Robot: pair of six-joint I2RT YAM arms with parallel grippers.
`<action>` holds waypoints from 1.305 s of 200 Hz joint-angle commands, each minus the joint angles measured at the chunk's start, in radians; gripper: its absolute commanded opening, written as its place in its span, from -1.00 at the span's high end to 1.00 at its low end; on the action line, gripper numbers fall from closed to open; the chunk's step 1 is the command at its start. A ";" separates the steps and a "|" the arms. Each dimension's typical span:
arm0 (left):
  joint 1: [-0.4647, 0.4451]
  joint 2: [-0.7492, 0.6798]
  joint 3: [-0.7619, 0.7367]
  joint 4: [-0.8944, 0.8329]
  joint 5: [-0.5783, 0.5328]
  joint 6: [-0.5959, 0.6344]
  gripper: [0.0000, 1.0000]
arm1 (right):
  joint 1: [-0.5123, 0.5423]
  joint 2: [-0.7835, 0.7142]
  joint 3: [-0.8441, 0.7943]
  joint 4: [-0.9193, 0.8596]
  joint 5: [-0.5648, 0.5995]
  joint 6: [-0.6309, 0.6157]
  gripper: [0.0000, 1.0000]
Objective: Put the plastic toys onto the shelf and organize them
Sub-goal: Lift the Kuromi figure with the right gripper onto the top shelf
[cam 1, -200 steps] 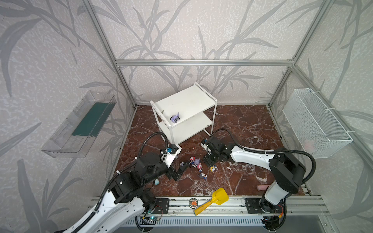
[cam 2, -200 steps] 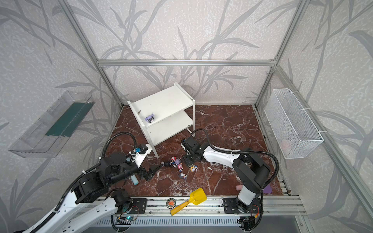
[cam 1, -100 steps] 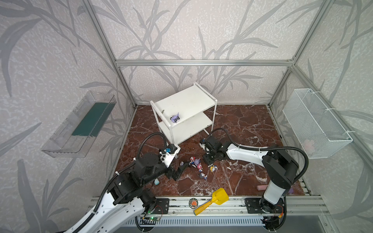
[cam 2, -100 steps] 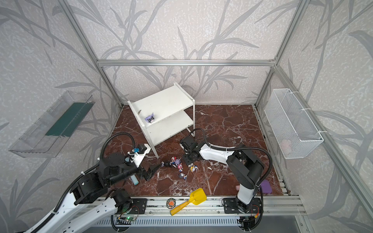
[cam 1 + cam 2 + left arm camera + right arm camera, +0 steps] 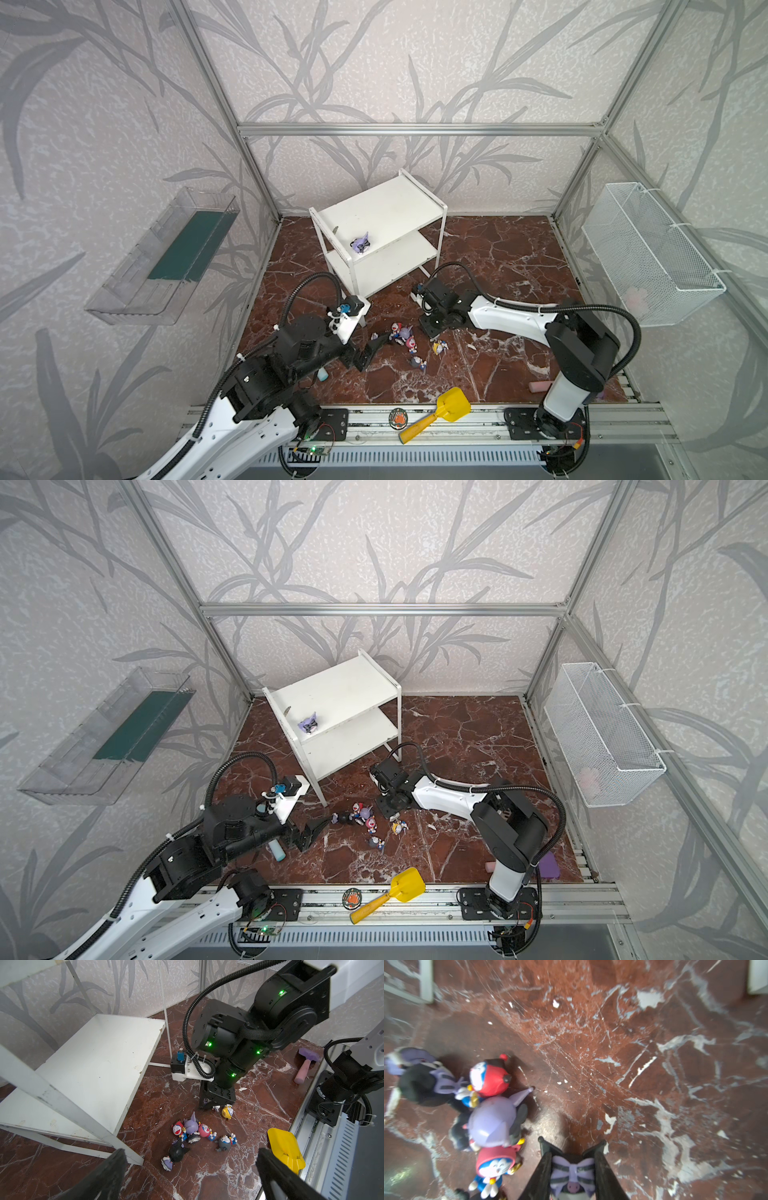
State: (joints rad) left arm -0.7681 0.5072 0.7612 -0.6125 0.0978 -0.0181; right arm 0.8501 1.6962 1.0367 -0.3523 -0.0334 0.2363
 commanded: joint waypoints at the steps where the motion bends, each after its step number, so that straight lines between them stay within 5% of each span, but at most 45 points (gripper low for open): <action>1: 0.007 -0.001 -0.011 0.017 0.002 0.006 -0.98 | 0.003 -0.121 -0.032 0.056 0.012 -0.001 0.38; 127: 0.015 -0.013 0.004 0.023 -0.042 -0.012 -0.98 | 0.003 -0.685 -0.198 0.458 -0.091 -0.112 0.40; 261: 0.031 -0.133 -0.020 0.058 -0.196 -0.004 -0.98 | -0.024 -0.346 0.158 0.819 -0.184 -0.225 0.42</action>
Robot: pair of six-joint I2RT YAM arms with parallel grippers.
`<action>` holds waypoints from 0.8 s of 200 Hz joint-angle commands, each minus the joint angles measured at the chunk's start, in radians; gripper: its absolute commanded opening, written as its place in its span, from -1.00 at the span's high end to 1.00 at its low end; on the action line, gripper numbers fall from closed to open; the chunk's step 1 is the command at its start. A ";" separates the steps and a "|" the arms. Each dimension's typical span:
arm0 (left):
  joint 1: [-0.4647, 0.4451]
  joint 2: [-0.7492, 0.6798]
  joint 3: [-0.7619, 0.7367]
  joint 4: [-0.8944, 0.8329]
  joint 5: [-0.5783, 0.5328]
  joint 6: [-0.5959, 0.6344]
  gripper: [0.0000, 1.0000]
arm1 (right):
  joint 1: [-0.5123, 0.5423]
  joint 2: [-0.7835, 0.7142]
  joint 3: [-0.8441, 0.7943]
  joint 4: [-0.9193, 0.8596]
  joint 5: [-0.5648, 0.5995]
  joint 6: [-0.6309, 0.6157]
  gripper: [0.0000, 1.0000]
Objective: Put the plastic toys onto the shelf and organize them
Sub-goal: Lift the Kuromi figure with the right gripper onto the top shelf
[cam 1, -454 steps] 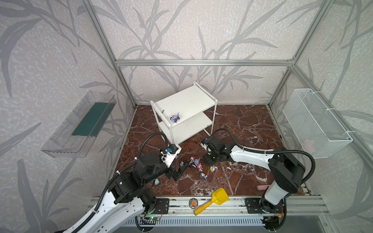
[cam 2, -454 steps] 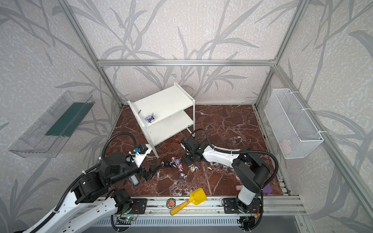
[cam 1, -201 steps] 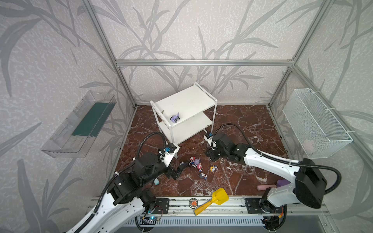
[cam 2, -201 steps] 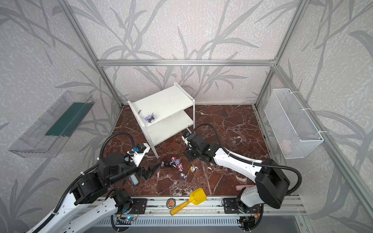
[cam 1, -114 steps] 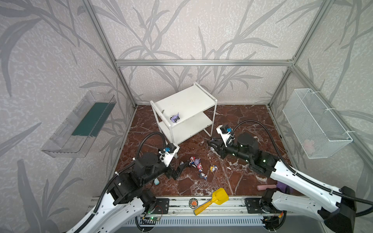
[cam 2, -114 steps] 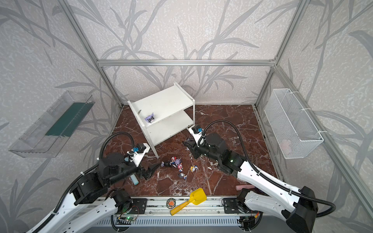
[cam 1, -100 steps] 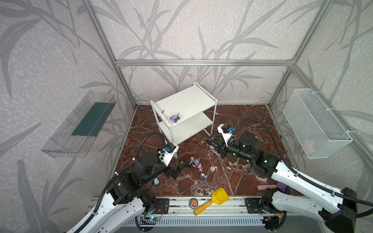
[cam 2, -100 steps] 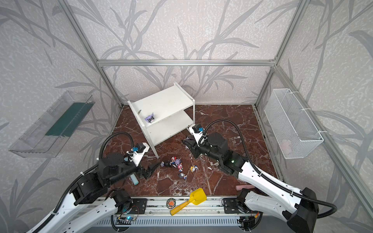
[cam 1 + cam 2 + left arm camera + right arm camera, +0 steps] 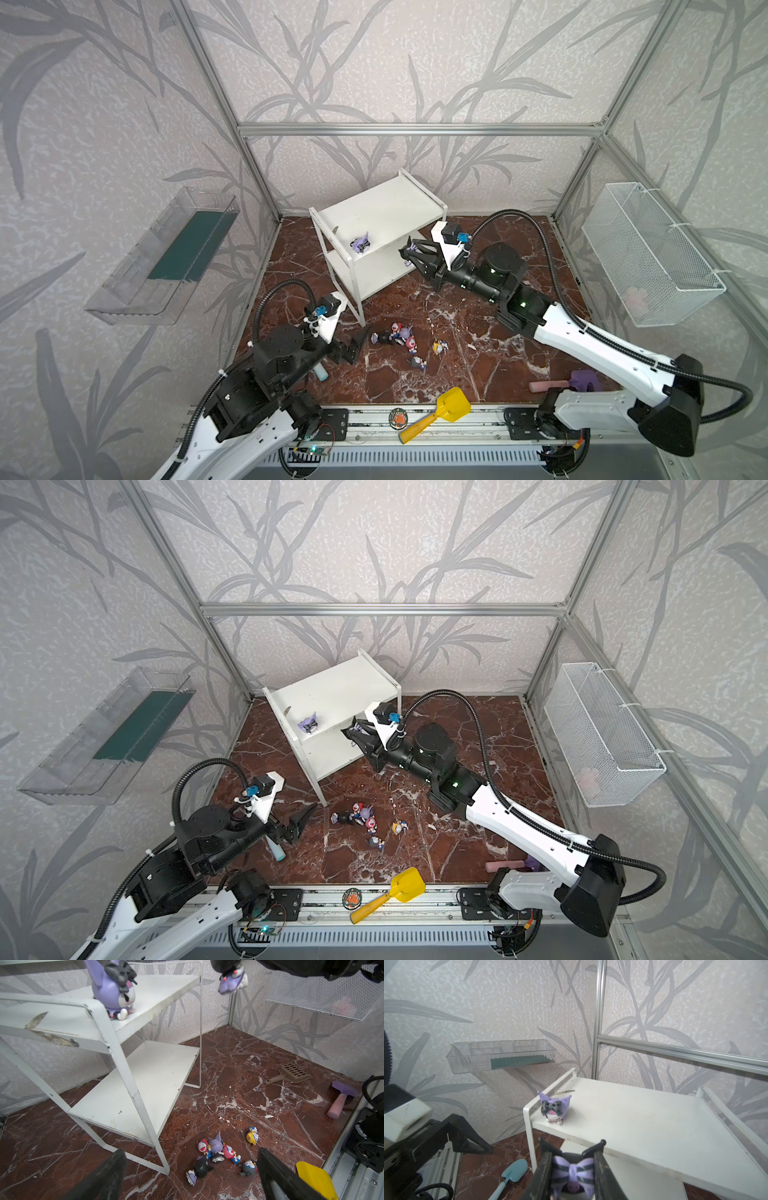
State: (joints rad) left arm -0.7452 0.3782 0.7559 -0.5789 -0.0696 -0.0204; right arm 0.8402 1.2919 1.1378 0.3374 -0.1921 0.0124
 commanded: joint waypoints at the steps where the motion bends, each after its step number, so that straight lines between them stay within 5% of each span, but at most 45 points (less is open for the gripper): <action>1: 0.009 -0.005 -0.015 0.024 -0.029 -0.001 -0.98 | -0.015 0.061 0.058 0.136 -0.026 -0.002 0.42; 160: 0.051 0.031 0.021 0.148 0.036 0.025 -0.98 | -0.017 0.317 0.165 0.365 0.071 0.069 0.44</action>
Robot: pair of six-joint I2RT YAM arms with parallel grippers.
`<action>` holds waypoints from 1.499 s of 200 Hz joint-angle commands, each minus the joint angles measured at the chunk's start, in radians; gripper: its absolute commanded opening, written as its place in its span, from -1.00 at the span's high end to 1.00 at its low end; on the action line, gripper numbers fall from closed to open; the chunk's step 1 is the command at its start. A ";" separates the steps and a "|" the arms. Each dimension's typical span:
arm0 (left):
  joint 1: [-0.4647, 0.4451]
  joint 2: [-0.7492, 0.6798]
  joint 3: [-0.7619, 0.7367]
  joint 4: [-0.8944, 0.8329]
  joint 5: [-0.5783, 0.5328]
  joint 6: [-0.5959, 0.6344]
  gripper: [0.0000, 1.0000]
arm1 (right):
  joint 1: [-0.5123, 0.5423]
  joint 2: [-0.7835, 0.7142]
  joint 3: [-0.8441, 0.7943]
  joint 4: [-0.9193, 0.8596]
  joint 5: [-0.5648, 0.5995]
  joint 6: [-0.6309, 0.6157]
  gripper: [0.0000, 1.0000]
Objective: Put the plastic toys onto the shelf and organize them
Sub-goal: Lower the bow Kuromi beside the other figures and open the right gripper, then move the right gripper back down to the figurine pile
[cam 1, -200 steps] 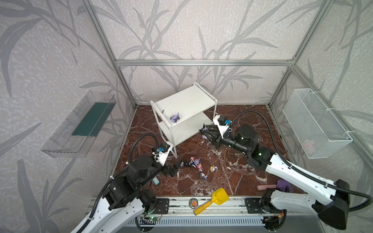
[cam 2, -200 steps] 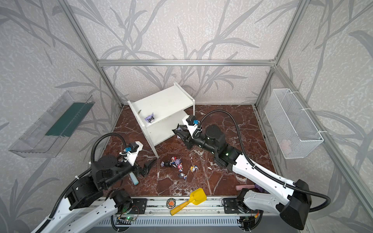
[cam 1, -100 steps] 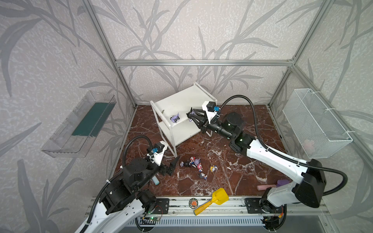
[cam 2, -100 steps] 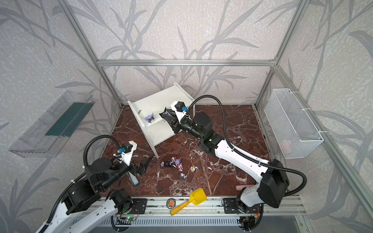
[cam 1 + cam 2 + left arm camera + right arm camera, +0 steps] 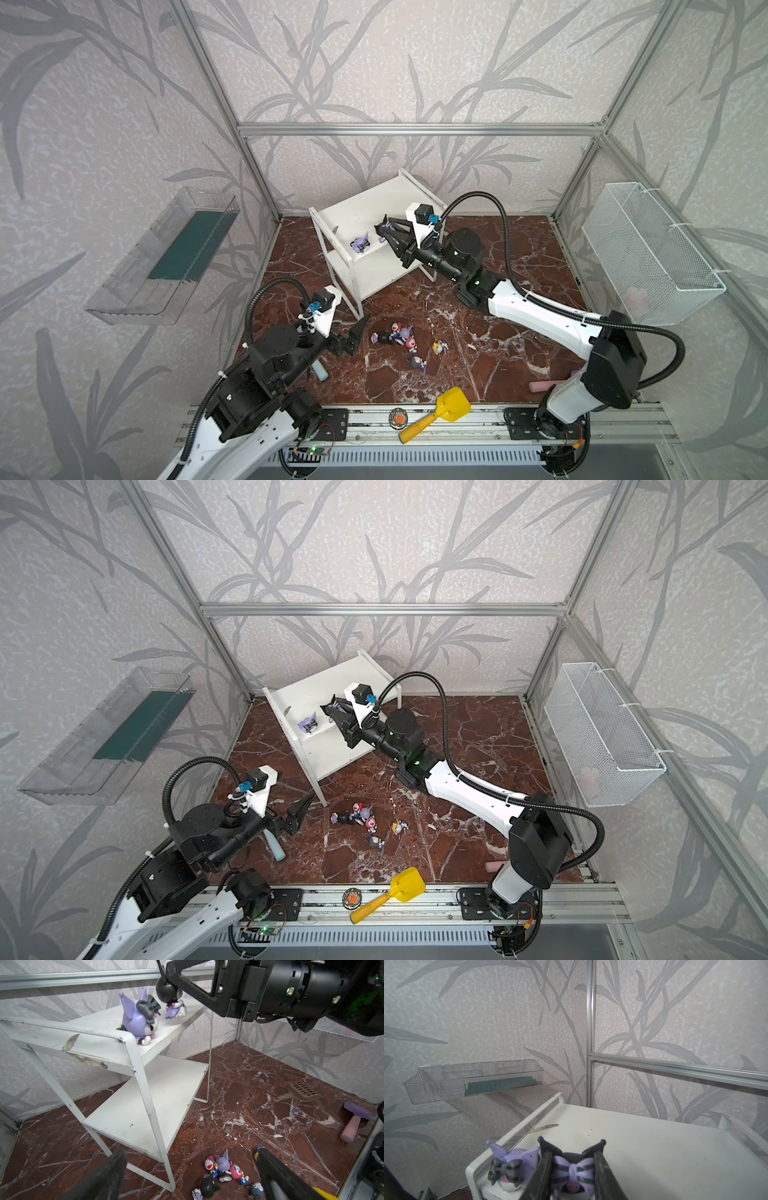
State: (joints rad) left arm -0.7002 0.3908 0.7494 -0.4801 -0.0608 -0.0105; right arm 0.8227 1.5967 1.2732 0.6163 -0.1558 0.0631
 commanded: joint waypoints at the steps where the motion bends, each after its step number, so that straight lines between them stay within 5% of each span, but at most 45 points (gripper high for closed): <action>1: 0.006 0.018 0.027 0.050 0.029 0.015 -0.98 | 0.000 0.013 0.030 0.086 0.035 0.019 0.44; 107: 0.029 -0.003 -0.005 0.064 0.048 0.010 -0.99 | 0.039 0.068 -0.001 0.201 0.091 0.011 0.41; 220: 0.049 -0.012 -0.015 0.065 0.072 0.005 -0.98 | 0.075 0.054 -0.041 0.226 0.162 -0.033 0.15; 300: 0.056 -0.003 -0.019 0.069 0.098 0.003 -0.98 | 0.076 -0.199 -0.180 0.136 0.192 -0.084 -0.61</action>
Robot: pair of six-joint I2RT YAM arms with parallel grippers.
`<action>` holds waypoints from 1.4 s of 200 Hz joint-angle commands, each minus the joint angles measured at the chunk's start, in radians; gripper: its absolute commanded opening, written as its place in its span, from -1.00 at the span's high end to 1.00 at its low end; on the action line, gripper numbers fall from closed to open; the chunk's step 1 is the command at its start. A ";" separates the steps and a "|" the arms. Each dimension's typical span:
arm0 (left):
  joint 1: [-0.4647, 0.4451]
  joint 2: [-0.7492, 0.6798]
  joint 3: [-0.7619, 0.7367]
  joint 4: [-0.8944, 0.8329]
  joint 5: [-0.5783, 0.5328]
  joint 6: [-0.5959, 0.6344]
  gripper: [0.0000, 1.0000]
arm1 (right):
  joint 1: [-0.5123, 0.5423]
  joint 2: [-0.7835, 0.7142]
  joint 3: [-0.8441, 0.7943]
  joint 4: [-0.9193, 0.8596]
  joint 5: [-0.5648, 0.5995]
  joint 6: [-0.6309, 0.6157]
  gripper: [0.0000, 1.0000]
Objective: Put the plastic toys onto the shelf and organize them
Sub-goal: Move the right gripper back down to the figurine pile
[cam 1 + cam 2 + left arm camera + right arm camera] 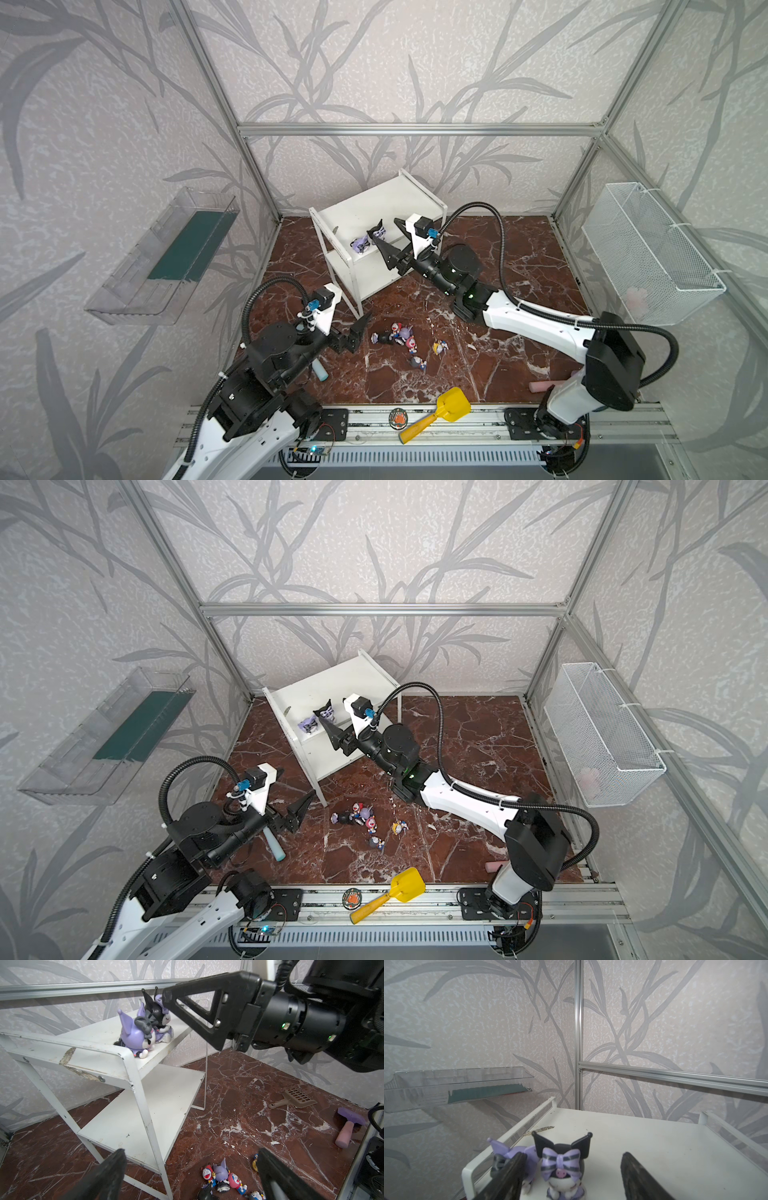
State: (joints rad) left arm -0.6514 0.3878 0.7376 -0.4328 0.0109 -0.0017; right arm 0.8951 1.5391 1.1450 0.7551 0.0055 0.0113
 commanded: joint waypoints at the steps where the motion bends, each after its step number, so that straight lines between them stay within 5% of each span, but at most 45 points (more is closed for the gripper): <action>1: 0.007 0.000 -0.007 0.022 0.026 -0.006 -0.98 | 0.004 -0.146 -0.056 -0.003 0.031 -0.033 -0.61; 72: 0.019 0.003 -0.012 0.023 0.056 -0.004 -0.98 | 0.010 -0.583 -0.397 -0.409 0.039 -0.015 -0.71; 106: 0.022 0.013 -0.012 0.017 0.069 -0.009 -0.98 | 0.020 -0.647 -0.551 -0.504 -0.050 0.069 -0.69; 144: 0.023 0.022 -0.012 0.007 0.080 -0.011 -0.98 | 0.086 -0.530 -0.594 -0.539 -0.047 0.162 -0.52; 202: 0.024 0.015 -0.018 -0.002 0.092 -0.015 -0.98 | 0.108 -0.182 -0.464 -0.632 -0.066 0.285 -0.02; 280: 0.026 0.011 -0.020 -0.007 0.093 -0.005 -0.98 | 0.059 0.072 -0.387 -0.551 -0.089 0.420 0.24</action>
State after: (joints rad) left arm -0.6323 0.4065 0.7284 -0.4408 0.0929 -0.0032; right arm 0.9840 1.5902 0.7254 0.1787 -0.0628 0.3618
